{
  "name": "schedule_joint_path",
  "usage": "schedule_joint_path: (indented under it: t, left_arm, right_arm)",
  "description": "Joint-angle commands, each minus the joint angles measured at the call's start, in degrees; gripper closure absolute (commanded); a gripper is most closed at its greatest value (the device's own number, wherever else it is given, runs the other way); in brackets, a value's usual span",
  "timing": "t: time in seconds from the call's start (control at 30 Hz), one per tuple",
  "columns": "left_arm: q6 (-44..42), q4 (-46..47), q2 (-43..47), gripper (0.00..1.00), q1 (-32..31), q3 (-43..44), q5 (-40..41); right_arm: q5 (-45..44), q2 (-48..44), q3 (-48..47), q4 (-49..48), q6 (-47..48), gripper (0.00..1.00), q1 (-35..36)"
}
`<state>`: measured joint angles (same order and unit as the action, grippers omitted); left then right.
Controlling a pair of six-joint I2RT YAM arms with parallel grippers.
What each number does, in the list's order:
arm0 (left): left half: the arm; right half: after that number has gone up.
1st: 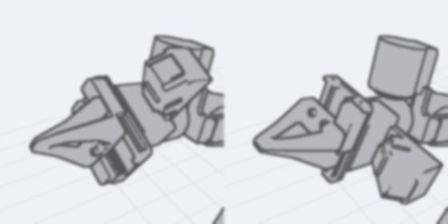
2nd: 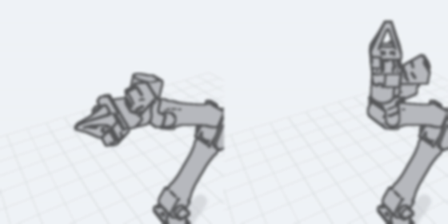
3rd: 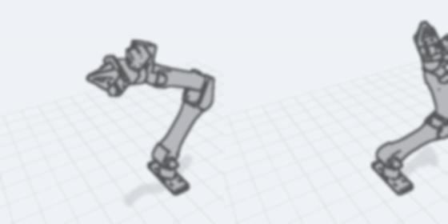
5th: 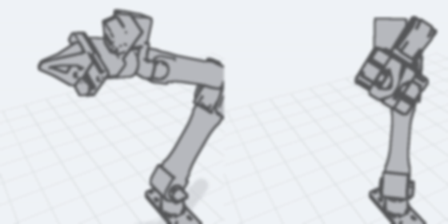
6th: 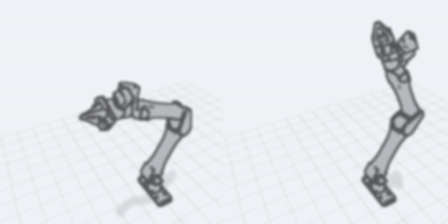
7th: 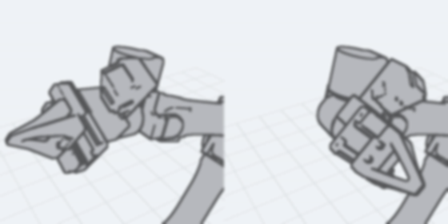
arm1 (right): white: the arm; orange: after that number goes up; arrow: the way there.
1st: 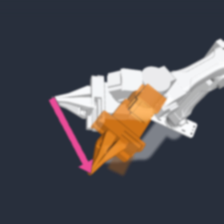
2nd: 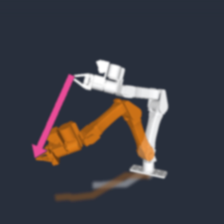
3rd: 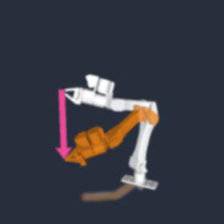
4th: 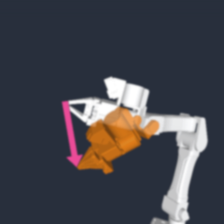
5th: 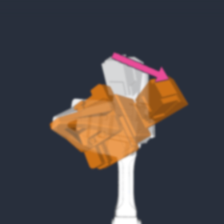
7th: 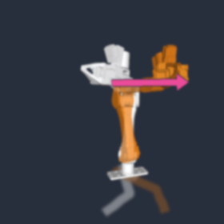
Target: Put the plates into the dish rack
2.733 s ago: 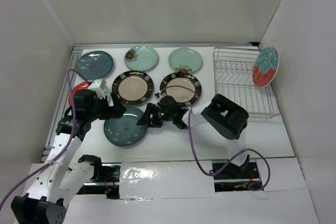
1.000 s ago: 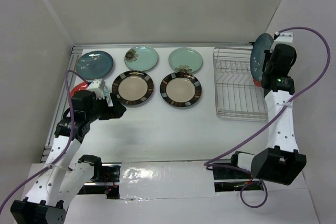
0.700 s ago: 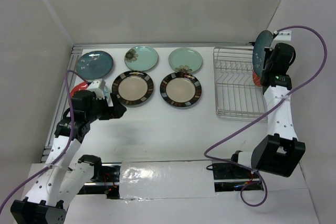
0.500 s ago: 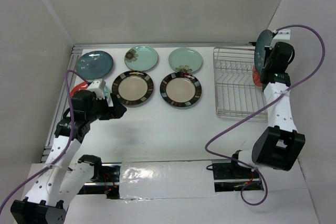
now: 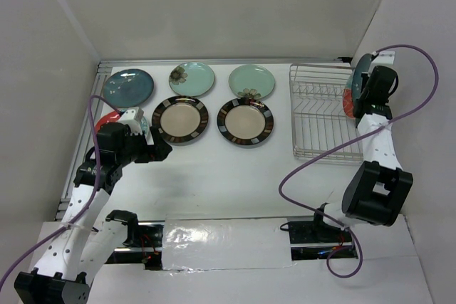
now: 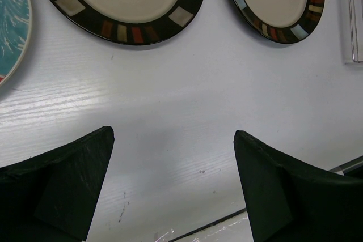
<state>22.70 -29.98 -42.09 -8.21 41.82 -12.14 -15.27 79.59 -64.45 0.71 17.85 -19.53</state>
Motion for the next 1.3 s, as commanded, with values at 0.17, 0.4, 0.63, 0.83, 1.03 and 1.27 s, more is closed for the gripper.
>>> schedule_joint_path:
  t: [0.17, 0.4, 0.63, 0.83, 1.03, 1.27]
  left_arm:
    - [-0.3, 1.4, 0.5, 0.00, -0.3, 0.5, -1.1]
    - [-0.3, 1.4, -0.1, 0.00, -0.3, 0.5, -1.1]
    - [-0.3, 1.9, -1.2, 0.00, -0.3, 0.0, -1.7]
    - [-0.3, 1.4, -6.1, 0.00, -0.3, 0.5, -2.3]
    - [6.6, 4.2, -9.2, 0.00, -0.3, -0.1, -4.5]
    - [23.7, 19.0, -13.5, 0.00, 2.8, -8.7, -5.8]
  right_arm:
    - [2.8, 0.1, 1.0, -13.4, -3.4, 1.00, -1.4]
    - [5.1, 3.7, 1.6, -11.5, -5.6, 0.95, -1.4]
    - [5.7, 6.5, -1.9, -6.7, -7.9, 0.73, 1.2]
    - [6.5, 4.4, -7.9, -0.5, -12.0, 0.40, 7.7]
    - [8.0, -0.5, -12.6, 8.3, -23.4, 0.31, 18.6]
    - [19.3, -7.4, -0.8, 5.4, -38.1, 0.27, 28.8]
